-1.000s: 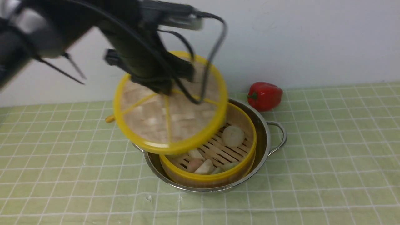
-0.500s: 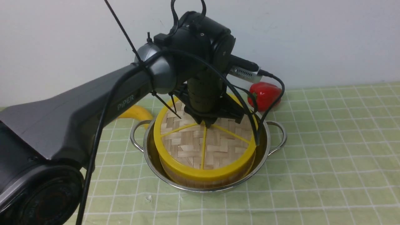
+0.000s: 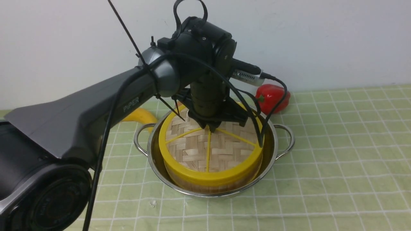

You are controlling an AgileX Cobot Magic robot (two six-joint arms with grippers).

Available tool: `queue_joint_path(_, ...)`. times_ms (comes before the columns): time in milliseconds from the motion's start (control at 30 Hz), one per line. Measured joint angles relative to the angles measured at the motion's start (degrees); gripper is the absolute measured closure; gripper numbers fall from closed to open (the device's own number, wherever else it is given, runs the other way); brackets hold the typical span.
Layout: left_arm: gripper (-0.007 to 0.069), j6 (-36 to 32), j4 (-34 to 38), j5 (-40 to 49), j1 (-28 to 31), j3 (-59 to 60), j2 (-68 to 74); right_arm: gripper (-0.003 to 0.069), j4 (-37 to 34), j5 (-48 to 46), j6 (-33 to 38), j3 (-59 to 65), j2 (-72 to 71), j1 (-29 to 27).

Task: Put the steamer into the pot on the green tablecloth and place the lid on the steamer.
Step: 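Place the yellow bamboo steamer lid onto the steamer in the pot with the left gripper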

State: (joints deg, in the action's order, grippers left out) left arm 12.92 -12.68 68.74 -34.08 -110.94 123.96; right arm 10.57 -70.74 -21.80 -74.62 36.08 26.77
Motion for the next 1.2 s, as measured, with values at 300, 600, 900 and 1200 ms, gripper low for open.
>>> queue_joint_path(300,0.0505,0.0,0.0,-0.1,0.0,-0.3,0.5,0.0269,0.0,0.0,0.0,0.0,0.0,0.0)
queue_joint_path(600,0.0284,-3.6,0.1,-1.8,0.0,-1.5,0.5,0.0269,0.0,0.0,0.0,0.0,0.0,0.0)
queue_joint_path(900,-0.0050,-6.2,-3.1,0.6,0.0,-6.6,-8.3,0.0270,0.4,0.1,0.5,0.3,0.0,0.0)
queue_joint_path(1200,0.0261,-9.5,-3.0,0.7,0.0,-5.5,-26.1,0.0326,6.9,0.2,1.3,11.4,-0.1,0.0)
